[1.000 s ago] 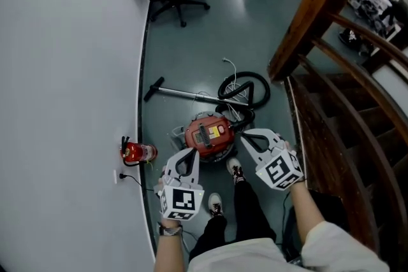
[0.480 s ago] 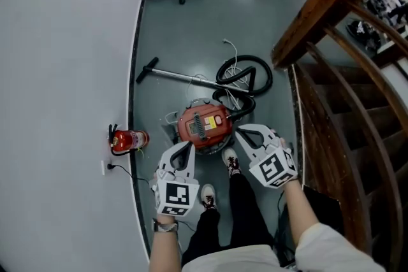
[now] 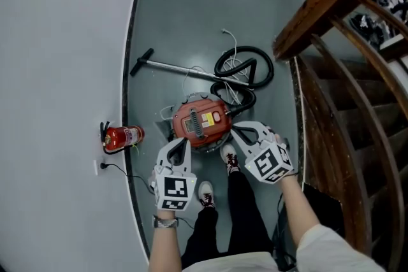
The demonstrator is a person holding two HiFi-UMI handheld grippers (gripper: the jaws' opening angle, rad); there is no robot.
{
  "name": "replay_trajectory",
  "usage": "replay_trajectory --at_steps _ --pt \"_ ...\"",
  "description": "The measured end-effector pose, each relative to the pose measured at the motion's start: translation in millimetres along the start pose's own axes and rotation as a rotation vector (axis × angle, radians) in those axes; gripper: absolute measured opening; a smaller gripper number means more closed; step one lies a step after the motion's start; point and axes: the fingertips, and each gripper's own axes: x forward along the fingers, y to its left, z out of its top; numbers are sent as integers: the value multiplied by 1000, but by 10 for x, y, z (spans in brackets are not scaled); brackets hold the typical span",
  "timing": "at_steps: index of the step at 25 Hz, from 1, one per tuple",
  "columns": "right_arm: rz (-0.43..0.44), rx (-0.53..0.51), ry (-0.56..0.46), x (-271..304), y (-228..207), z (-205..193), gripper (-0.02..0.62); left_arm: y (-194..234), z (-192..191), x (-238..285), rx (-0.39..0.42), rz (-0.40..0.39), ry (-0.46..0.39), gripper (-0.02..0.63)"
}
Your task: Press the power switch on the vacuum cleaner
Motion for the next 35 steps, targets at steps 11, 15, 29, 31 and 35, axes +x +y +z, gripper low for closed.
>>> replay_trajectory --at_steps 11,15,29,31,35 --pt "40 48 10 538 -82 -246 26 202 -341 559 -43 10 54 0" --pt "61 57 37 680 -53 -411 26 168 -491 691 -46 -5 82 0" --pt "192 69 164 1245 181 -1075 70 22 -899 1031 -87 -52 157 0" --pt "207 68 188 1324 199 -1182 114 21 -934 1063 -92 -55 162 0" --pt "230 69 224 1440 223 -1357 115 30 -1013 1115 -97 -60 179 0"
